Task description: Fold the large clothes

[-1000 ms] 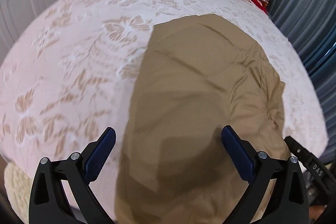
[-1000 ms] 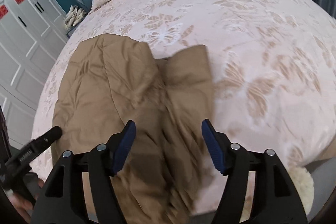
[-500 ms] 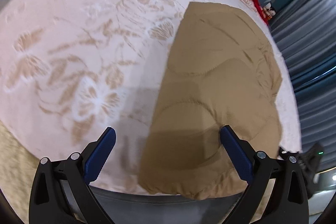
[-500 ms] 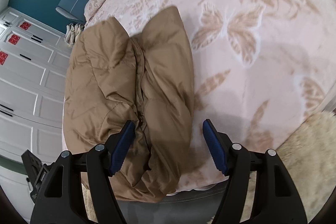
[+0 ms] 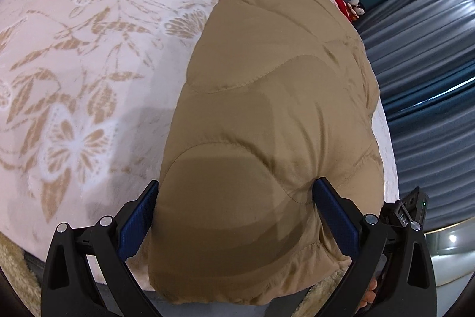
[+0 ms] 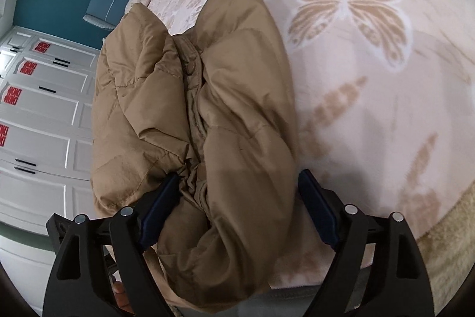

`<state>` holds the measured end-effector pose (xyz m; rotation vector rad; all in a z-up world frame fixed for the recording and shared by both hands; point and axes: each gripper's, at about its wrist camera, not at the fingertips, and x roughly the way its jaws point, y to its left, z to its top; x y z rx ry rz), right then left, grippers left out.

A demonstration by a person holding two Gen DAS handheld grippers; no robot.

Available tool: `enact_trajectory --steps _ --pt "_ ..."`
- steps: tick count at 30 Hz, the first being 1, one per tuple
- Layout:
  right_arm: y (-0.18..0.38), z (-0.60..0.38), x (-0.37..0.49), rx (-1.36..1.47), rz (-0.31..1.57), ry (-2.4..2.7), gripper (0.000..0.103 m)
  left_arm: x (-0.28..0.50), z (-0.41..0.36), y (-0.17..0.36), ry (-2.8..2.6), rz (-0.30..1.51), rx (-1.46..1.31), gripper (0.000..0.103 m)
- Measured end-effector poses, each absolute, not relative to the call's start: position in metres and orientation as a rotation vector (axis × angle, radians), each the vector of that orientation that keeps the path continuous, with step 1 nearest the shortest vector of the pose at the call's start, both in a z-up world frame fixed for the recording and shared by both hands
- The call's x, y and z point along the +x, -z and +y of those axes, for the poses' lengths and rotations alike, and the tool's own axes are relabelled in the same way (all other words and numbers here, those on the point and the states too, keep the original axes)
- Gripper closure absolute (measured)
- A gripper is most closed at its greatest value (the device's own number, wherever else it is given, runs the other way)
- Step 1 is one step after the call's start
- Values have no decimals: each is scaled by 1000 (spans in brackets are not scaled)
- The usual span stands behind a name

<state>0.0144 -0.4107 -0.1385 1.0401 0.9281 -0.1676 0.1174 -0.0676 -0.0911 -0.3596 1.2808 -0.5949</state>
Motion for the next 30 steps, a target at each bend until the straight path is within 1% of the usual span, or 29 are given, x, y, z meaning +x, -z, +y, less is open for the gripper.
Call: enact_trajectory --steps 3,4,6,7,8,9,10,11,13,15,18,22,30 --pt "139 -406 22 1035 917 155 23 117 -69 89 620 1260 -356 7" --pt "140 -404 27 1029 917 140 26 117 -69 90 626 1256 -354 8" --pt "144 -403 31 1051 912 111 29 117 -66 92 643 1258 -366 11" --pt "147 -404 34 1084 904 100 32 117 -65 93 655 1260 -372 12" --pt "150 -405 34 1101 899 89 36 117 -64 94 661 1260 -368 14" --pt "152 -405 36 1126 890 65 50 117 -65 94 667 1257 -362 16" --pt "156 -404 38 1166 878 34 61 116 -65 93 668 1252 -357 18" --pt "159 -403 39 1203 867 10 64 116 -64 91 670 1247 -356 21" --pt "158 -399 41 1211 847 -7 76 114 -60 88 679 1235 -357 26" --pt "150 -396 44 1177 837 -13 81 113 -58 82 687 1208 -341 31" --pt "135 -386 55 1090 828 -10 84 120 -57 70 685 1153 -287 35" --pt "109 -366 92 902 825 1 86 141 -59 60 658 1108 -248 36" --pt "92 -336 199 694 849 -18 86 226 -48 60 570 1038 -207 38"
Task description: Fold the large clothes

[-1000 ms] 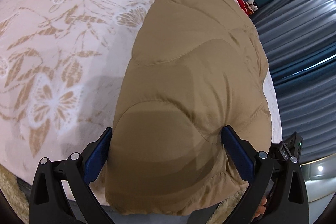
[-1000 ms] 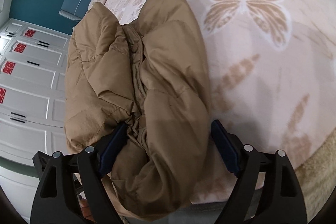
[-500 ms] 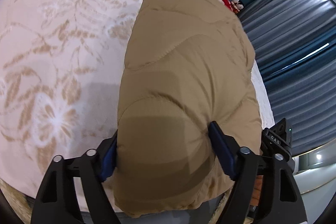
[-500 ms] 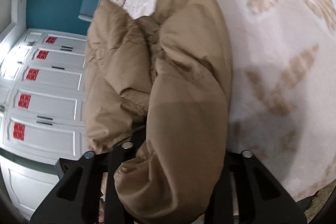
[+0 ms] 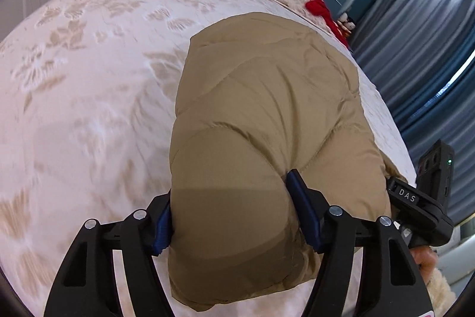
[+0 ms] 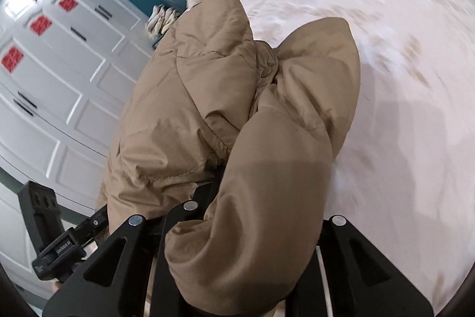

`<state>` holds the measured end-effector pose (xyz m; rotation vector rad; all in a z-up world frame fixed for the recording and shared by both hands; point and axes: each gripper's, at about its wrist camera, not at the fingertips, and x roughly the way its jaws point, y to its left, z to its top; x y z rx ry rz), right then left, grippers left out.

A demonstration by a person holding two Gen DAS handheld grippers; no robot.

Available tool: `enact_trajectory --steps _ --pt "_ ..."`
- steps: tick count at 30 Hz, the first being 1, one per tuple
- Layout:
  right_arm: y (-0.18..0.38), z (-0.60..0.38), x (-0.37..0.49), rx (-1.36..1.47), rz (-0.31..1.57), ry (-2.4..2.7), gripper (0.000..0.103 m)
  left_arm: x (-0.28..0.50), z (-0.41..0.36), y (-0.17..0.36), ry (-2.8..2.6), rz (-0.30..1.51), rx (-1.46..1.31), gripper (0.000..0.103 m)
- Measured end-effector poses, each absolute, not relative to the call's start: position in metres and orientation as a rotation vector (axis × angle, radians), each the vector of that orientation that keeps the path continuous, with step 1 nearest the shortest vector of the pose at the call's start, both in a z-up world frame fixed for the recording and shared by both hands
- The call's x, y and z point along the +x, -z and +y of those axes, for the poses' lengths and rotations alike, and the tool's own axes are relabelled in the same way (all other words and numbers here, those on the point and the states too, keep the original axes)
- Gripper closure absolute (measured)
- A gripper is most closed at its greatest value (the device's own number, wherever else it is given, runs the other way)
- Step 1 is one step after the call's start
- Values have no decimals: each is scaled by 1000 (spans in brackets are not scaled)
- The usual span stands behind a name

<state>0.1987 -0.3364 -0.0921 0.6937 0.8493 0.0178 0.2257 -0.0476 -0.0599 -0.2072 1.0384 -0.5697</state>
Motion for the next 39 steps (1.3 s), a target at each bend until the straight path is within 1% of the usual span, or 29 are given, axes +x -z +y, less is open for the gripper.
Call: enact_trajectory --steps 3,10,14,16,17,19,20,21,22,24,25,27,29,32,33,34,36,39 --pt "93 -329 250 638 854 -26 86 258 -44 65 545 1026 -203 38" --pt "96 -324 329 531 849 -27 86 336 -44 82 501 985 -206 38" --pt "105 -322 362 452 857 -7 86 359 -50 90 480 974 -197 38" --pt "112 -324 371 451 870 -4 84 363 -53 92 473 969 -191 38" --pt "115 -326 373 459 876 -3 83 364 -54 93 468 969 -189 37" --pt "116 -330 368 487 886 5 74 363 -54 92 456 980 -193 34" --pt "116 -333 362 505 896 12 71 360 -52 91 442 995 -198 32" --pt "114 -335 356 522 907 22 65 358 -49 88 424 1006 -197 31" --pt "112 -339 352 536 919 26 59 353 -46 82 400 1011 -186 31" --pt "107 -345 337 562 933 34 54 343 -42 72 370 1002 -143 31" --pt "100 -349 320 572 935 41 52 335 -39 62 344 989 -104 31" --pt "91 -353 299 570 936 58 51 325 -37 49 305 969 -27 32" --pt "76 -356 279 535 923 92 51 315 -38 33 243 939 75 32" --pt "45 -352 255 437 883 155 51 307 -45 15 208 919 144 32" --pt "38 -350 252 423 875 160 57 307 -47 11 206 914 150 32" --pt "28 -346 251 415 864 146 75 306 -51 6 203 910 152 32" --pt "14 -333 254 403 866 106 94 307 -62 0 198 918 152 32" --pt "0 -304 268 324 877 60 98 308 -80 -2 194 931 157 32"
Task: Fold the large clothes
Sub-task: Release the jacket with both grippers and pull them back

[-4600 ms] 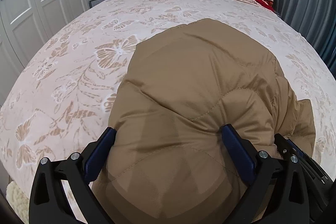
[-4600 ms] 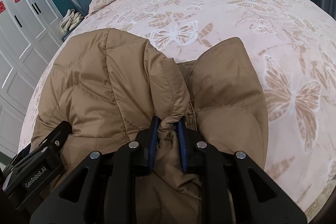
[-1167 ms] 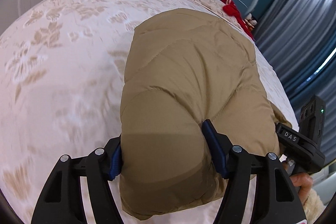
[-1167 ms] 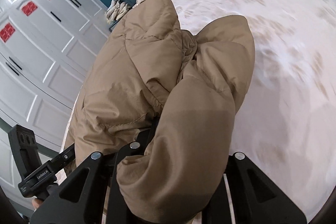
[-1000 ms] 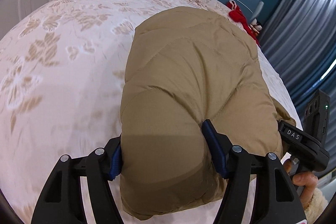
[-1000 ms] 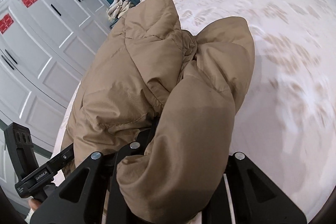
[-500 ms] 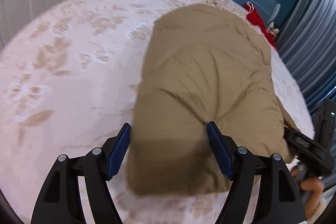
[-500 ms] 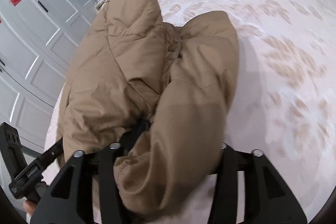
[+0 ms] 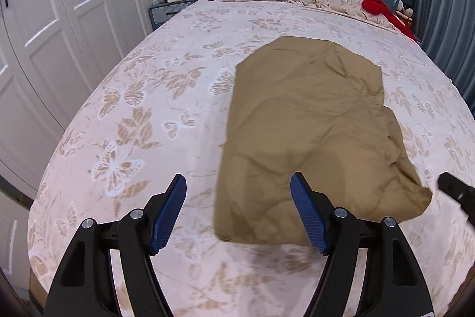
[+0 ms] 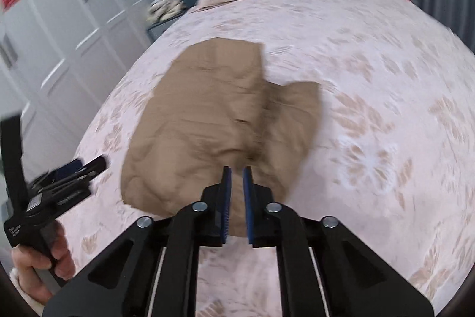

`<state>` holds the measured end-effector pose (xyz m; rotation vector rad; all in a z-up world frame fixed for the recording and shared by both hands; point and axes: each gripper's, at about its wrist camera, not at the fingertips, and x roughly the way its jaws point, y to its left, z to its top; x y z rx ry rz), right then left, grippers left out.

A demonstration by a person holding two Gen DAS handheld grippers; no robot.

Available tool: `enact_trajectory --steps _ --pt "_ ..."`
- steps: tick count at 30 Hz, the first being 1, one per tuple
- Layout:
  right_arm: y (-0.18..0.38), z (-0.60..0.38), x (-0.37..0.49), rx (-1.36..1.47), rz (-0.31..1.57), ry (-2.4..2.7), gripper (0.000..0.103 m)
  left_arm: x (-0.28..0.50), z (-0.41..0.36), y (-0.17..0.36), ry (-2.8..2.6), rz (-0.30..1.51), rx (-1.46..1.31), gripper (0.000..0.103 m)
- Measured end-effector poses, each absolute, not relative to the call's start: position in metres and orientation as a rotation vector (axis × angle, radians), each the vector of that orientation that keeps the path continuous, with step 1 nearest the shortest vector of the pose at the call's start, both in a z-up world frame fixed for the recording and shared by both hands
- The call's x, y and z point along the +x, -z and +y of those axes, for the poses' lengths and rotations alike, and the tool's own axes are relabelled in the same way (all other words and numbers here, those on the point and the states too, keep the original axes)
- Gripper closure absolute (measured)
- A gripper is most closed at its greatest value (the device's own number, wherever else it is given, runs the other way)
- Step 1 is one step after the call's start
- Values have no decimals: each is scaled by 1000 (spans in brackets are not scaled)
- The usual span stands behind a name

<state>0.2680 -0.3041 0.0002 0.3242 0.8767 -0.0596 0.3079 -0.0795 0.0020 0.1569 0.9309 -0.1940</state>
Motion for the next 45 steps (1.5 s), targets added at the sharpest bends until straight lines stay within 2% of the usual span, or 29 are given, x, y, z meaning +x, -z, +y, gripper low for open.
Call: enact_trajectory --steps 4,9,15,21,36,39,41,43,45 --pt "6 -271 295 187 917 76 98 317 -102 10 181 974 167 32" --pt "46 -273 320 190 1007 127 99 325 -114 36 177 1037 165 32" --pt "85 -275 334 199 1086 139 102 331 -120 68 154 1059 174 21" --pt "110 -275 338 220 1100 142 103 328 -126 85 129 1035 210 19" --pt "123 -275 334 249 1075 122 103 325 -127 98 109 1002 214 15" --pt "106 -282 318 301 1055 132 99 319 -119 87 122 1024 164 15" --pt "93 -280 300 297 1027 141 87 308 -111 79 124 1035 131 16" --pt "80 -273 277 265 994 151 69 296 -109 73 116 1028 140 16" --pt "70 -267 257 235 970 153 59 280 -107 67 113 1018 156 17"
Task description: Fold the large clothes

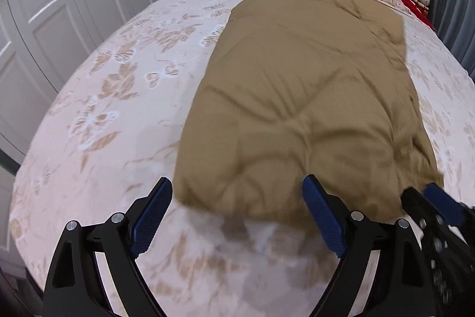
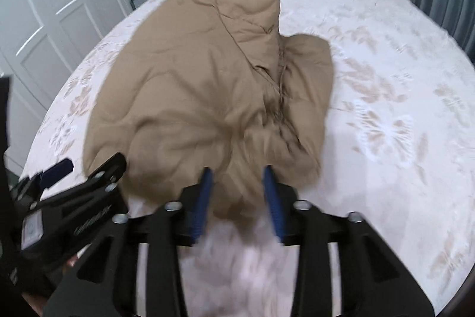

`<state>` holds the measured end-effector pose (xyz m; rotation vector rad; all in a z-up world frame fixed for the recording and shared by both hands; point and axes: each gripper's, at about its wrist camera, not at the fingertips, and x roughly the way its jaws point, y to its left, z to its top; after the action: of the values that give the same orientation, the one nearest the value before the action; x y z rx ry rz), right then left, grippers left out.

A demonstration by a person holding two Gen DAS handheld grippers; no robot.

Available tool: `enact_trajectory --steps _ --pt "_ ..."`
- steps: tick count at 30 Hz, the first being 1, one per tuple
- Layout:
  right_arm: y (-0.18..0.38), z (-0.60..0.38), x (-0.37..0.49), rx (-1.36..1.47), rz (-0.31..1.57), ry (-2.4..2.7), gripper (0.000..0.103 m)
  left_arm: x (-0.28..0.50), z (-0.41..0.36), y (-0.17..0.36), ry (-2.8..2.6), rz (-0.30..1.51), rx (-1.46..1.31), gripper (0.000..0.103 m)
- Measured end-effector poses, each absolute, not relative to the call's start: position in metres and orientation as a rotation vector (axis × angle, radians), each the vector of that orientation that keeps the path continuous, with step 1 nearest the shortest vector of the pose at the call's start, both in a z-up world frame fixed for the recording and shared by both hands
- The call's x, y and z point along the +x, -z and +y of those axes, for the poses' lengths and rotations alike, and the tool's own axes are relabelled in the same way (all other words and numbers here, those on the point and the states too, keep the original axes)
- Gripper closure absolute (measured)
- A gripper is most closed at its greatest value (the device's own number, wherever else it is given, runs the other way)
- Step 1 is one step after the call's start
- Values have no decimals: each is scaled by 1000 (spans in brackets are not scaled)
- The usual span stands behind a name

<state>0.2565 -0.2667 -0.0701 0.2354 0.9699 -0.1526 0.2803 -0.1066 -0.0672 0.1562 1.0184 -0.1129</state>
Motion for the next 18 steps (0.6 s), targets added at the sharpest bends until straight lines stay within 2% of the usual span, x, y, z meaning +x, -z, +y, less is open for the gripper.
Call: enact_trajectory --steps 1,18 --pt "66 -262 242 219 966 153 54 272 -105 65 113 1017 160 17" --pt "67 -241 112 253 958 244 32 150 -68 68 107 1040 156 16"
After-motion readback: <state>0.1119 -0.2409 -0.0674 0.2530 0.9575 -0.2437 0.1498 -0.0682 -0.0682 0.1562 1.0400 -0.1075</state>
